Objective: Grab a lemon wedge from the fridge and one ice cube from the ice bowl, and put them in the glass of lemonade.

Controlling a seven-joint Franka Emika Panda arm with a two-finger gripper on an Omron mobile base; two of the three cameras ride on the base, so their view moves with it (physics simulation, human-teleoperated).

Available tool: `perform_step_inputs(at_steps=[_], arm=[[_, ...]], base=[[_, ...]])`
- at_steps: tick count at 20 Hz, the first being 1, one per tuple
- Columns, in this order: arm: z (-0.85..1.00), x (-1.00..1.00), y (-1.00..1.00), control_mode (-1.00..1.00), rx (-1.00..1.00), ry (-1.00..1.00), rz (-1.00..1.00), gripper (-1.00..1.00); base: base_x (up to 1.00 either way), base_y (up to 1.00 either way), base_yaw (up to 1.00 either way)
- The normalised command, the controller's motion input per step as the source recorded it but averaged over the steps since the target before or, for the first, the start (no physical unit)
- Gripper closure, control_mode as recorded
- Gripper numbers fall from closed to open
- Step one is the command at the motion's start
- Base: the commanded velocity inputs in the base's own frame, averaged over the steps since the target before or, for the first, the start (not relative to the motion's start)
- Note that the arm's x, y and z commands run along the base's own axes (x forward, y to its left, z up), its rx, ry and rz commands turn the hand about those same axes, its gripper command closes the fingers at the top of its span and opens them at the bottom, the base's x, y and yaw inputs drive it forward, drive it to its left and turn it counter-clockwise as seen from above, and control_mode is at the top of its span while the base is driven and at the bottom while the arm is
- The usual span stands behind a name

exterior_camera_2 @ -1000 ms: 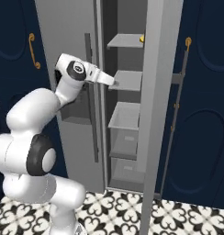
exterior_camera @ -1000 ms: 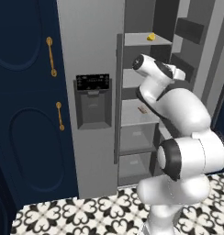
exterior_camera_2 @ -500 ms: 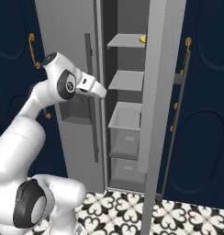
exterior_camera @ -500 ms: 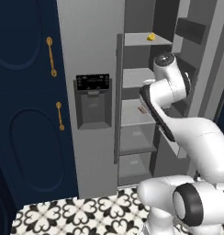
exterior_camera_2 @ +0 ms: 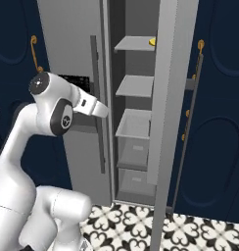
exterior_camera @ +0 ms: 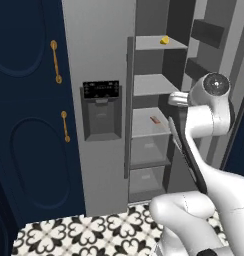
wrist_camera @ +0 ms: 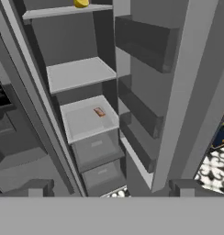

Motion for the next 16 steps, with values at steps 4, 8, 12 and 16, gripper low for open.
perform_step_inputs(at_steps=[4, 8, 12, 16], arm=[[0.06, -0.25, 0.0, -1.0, 0.0, 0.05, 0.0, -1.0], [0.0, -0.03, 0.0, -1.0, 0.0, 0.0, 0.02, -1.0], [0.0, -0.86, 0.03, -1.0, 0.0, -0.04, 0.12, -1.0], [0.06, -0.03, 0.0, -1.0, 0.0, 0.0, 0.01, -1.0]], base=[[0.0, 0.0, 0.0], [0.0, 0.0, 0.0], [0.0, 0.0, 0.0], [0.0, 0.0, 0.0]])
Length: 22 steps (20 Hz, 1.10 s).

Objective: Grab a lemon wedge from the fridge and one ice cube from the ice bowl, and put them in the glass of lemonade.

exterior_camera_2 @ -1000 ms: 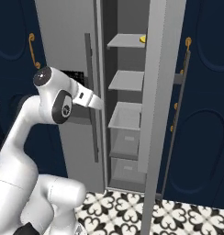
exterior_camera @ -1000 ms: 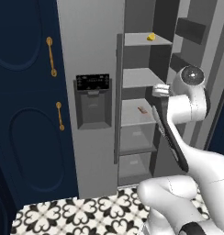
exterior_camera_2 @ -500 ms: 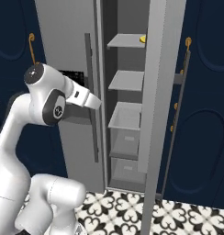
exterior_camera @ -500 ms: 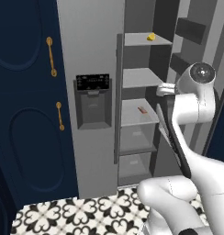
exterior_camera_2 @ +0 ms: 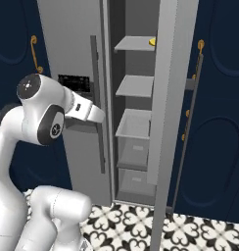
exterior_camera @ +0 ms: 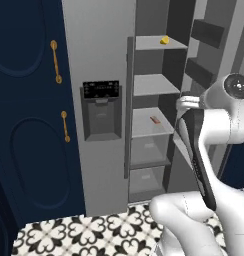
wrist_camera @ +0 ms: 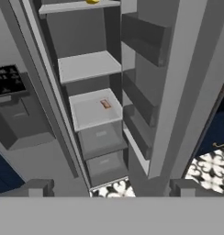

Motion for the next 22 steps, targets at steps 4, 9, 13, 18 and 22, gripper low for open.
perform_step_inputs(at_steps=[4, 9, 13, 18, 22], arm=[[0.03, 0.0, 0.0, 1.0, 0.0, 0.0, 0.0, -1.0], [0.0, 0.0, 0.0, 1.0, 0.0, 0.0, 0.0, -1.0], [0.0, 0.0, 0.0, 1.0, 0.0, 0.0, 0.0, -1.0], [0.0, 0.0, 0.0, 1.0, 0.0, 0.0, 0.0, -1.0], [0.0, 0.0, 0.0, 1.0, 0.0, 0.0, 0.0, -1.0]], base=[[0.4, -0.01, 0.0], [0.78, -0.05, 0.0], [0.71, -0.09, 0.0], [0.26, -0.41, 0.06], [0.45, -0.32, 0.03]])
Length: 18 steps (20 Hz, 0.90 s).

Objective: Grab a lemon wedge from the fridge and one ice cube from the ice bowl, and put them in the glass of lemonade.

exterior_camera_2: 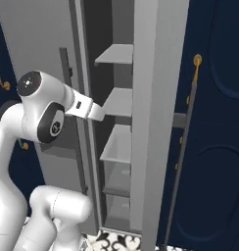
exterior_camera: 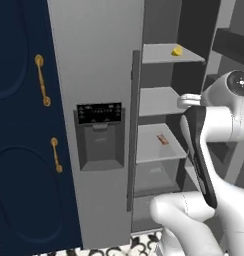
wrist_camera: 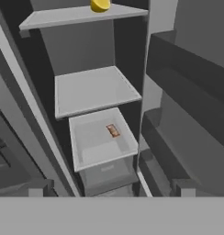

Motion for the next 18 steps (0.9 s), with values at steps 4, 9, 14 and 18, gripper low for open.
perform_step_inputs(at_steps=[4, 9, 14, 18], arm=[[0.0, 0.0, 0.0, 1.0, 0.0, 0.0, 0.0, -1.0], [0.0, 0.0, 0.0, 1.0, 0.0, 0.0, 0.0, -1.0], [0.0, 0.0, 0.0, 1.0, 0.0, 0.0, 0.0, -1.0], [0.0, 0.0, 0.0, 1.0, 0.0, 0.0, 0.0, -1.0]], base=[[0.57, -0.23, 0.01], [0.43, -0.34, 0.03], [0.54, -0.3, 0.01], [0.44, -0.46, 0.01]])
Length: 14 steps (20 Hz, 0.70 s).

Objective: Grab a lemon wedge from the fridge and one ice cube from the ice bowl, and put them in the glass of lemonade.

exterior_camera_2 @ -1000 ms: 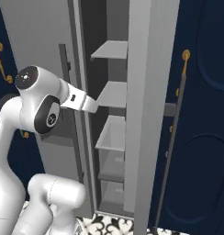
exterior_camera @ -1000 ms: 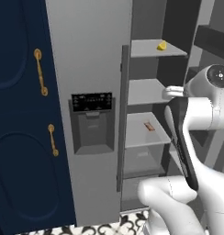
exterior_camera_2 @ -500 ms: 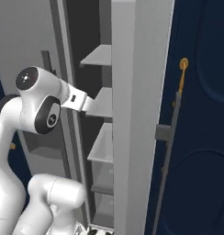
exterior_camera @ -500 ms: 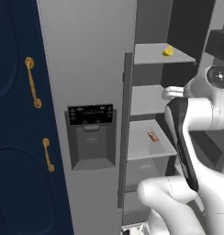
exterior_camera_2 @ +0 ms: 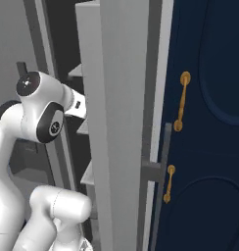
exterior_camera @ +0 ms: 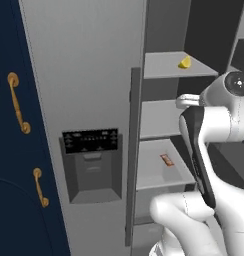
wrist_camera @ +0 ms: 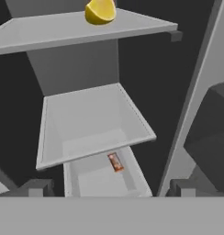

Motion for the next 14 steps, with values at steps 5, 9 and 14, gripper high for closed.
perform_step_inputs(at_steps=[5, 9, 14], arm=[[0.0, 0.0, 0.0, 1.0, 0.0, 0.0, 0.0, -1.0], [0.96, 0.0, 0.09, -1.0, -0.01, -0.19, 0.0, -1.0], [0.92, 0.1, 0.06, -1.0, -0.01, -0.16, 0.0, -1.0]], base=[[0.31, -0.29, 0.0], [0.0, 0.0, 0.0], [0.0, 0.0, 0.0]])
